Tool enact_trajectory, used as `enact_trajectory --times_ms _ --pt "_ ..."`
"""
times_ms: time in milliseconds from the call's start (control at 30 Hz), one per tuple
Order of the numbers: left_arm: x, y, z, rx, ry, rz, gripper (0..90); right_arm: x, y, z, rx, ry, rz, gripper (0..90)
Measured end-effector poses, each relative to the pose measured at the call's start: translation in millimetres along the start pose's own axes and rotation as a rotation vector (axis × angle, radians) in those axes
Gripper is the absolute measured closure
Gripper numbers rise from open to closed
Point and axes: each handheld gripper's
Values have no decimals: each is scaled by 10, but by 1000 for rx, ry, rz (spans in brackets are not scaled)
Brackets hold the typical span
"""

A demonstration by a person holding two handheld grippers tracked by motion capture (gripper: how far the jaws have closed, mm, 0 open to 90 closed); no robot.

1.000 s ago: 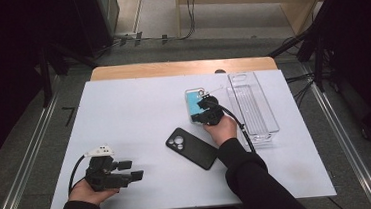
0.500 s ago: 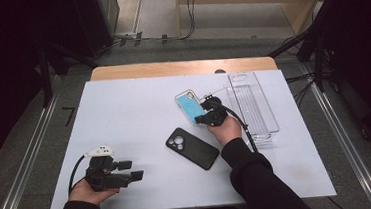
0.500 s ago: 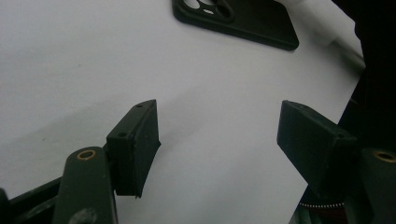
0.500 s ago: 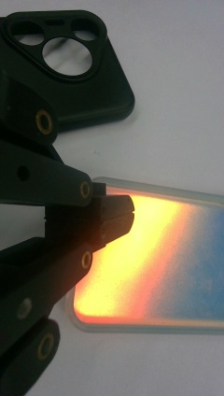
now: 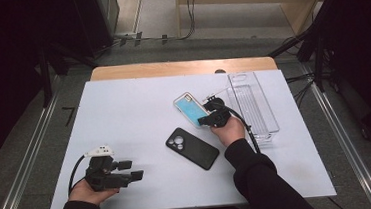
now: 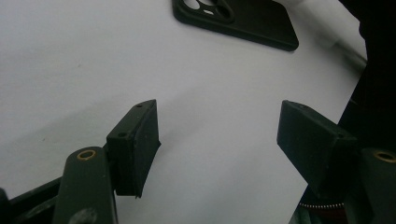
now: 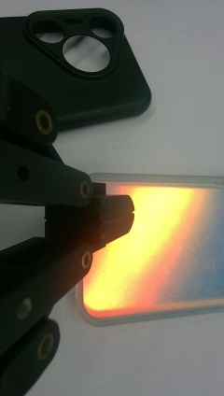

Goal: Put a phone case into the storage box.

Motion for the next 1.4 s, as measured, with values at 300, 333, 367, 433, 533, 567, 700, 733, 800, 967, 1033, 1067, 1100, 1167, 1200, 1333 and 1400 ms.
enact_trajectory --times_ms 300,333,367,433,533,567,700,733,800,967,1033,1067,1100,1167,1200,1333,1400 --pt "0 1 1 0 -2 -1 299 -17 -206 72 32 -10 -87 771" --pt "0 0 1 0 -1 -1 299 -31 -247 103 44 -15 -88 740" --pt "1 -1 0 -1 0 -1 299 -42 -268 120 49 -26 -88 687" --pt "1 -2 -1 0 -1 -2 299 -86 -330 170 58 -52 -87 640" --pt "1 -4 -1 0 -1 -3 299 -170 -425 210 94 -78 -112 563" --pt "2 -3 -1 -1 -1 -4 299 -194 -449 215 109 -82 -112 546" --pt "6 1 -6 -1 1 -3 299 -317 -567 225 156 -109 -106 488" --pt "8 3 -9 -1 1 -3 299 -352 -606 225 174 -113 -110 483" --pt "13 4 -17 -4 5 -3 299 -401 -667 217 208 -120 -114 447" --pt "14 4 -19 -8 11 -1 299 -533 -802 211 231 -158 -135 382" --pt "14 2 -18 -10 10 -5 299 -590 -843 201 240 -169 -139 374" --pt "14 0 -17 -11 11 -4 299 -611 -860 197 242 -170 -139 371" --pt "14 2 -20 -14 10 -4 299 -637 -882 191 244 -172 -140 363" --pt "16 5 -24 -11 11 -2 299 -683 -926 173 254 -181 -142 348" --pt "18 7 -24 -12 11 -2 299 -707 -955 157 261 -186 -141 342" --pt "20 11 -25 -13 12 0 299 -776 -1048 117 281 -172 -151 323" --pt "20 11 -26 -12 11 0 299 -826 -1096 101 290 -179 -157 317"
Point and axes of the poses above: each handheld gripper's, and its own axes: y roughly forward along the jaws, x roughly out of its top, z roughly to its left, and after that the axes turned 4 degrees about y, right-handed
